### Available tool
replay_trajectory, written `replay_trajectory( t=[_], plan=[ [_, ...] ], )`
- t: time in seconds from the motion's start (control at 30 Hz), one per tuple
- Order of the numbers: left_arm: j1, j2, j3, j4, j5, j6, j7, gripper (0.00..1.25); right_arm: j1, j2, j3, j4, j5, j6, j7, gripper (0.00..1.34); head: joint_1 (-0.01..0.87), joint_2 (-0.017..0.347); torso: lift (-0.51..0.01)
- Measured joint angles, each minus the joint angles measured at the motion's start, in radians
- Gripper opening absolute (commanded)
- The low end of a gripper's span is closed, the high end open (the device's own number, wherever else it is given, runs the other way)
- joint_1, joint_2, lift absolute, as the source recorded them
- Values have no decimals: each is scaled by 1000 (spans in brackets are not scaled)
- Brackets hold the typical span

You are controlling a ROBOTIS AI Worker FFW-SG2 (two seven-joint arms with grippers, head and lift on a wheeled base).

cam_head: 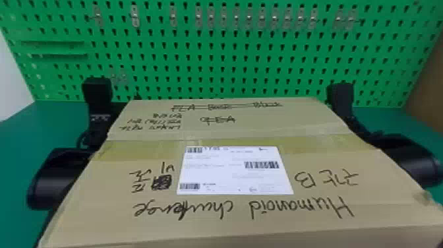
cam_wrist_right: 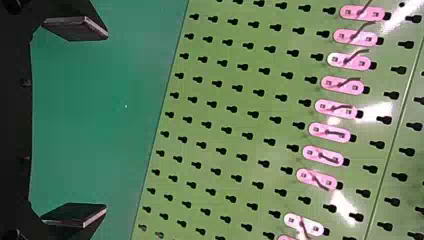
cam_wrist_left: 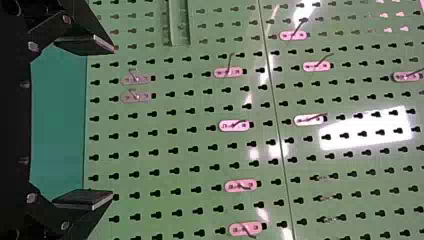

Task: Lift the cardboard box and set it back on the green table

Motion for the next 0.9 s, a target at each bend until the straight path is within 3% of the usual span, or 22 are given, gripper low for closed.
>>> replay_trajectory(
  t=[0.9],
  plan=[
    [0,-5,-3,1,1,-4,0,1003,-4,14,22,17,-6,-12,0,1250,566,54,-183]
  ],
)
